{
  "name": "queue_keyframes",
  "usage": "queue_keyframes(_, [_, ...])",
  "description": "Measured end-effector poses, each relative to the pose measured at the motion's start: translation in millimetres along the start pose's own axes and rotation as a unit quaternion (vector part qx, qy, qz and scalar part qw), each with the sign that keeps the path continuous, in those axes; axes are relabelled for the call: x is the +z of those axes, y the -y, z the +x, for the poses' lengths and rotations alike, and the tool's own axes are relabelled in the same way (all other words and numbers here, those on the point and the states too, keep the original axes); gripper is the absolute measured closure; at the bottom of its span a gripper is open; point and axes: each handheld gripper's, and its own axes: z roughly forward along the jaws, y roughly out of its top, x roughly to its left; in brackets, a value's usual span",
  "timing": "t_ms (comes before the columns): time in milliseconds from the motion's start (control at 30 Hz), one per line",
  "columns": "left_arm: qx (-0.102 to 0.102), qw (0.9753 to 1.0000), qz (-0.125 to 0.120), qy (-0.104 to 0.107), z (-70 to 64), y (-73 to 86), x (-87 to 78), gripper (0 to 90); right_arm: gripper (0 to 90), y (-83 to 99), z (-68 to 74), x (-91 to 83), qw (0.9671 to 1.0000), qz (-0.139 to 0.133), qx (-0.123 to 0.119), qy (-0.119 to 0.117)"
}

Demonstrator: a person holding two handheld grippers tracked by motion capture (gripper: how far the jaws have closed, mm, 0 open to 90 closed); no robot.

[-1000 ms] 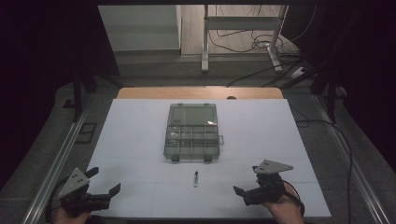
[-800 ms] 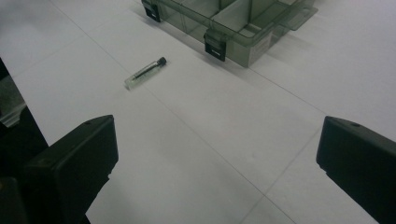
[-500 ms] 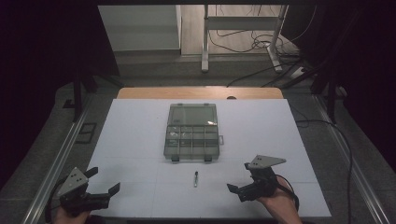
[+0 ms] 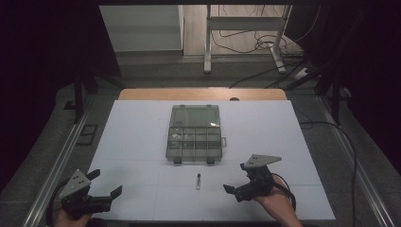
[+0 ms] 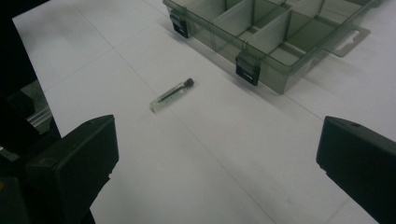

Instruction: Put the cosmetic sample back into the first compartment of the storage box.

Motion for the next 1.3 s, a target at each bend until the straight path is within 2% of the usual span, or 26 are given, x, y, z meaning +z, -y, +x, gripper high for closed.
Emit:
queue_keyframes(67, [0.001, 1.0000, 0.001, -0.001, -0.2, -0.1, 0.2, 1.5, 0.0, -2.1, 0.4, 2.9, 1.0000, -0.002, -0.003, -0.003])
queue_keyframes(467, [0.002, 1.0000, 0.004, -0.004, -0.7, -0.4, 1.0, 1.3, 0.0, -9.0, 5.5, 23.8, 0.9994, 0.025, -0.018, -0.014])
queue_keyframes(667, [0.001, 1.0000, 0.005, -0.004, -0.5, -0.5, 1.1, 1.4, 0.0, -11.1, 6.6, 29.3, 0.9988, 0.043, -0.016, -0.017])
queue_keyframes(967, [0.001, 0.9999, 0.008, -0.007, -0.9, -0.8, 1.8, 1.7, 0.0, -17.6, 8.2, 38.5, 0.9982, 0.060, -0.006, -0.006])
queue_keyframes(1300, [0.001, 0.9999, 0.009, -0.009, -0.9, -0.8, 1.8, 1.9, 0.0, -27.0, 16.3, 51.8, 0.9965, 0.080, -0.021, 0.007])
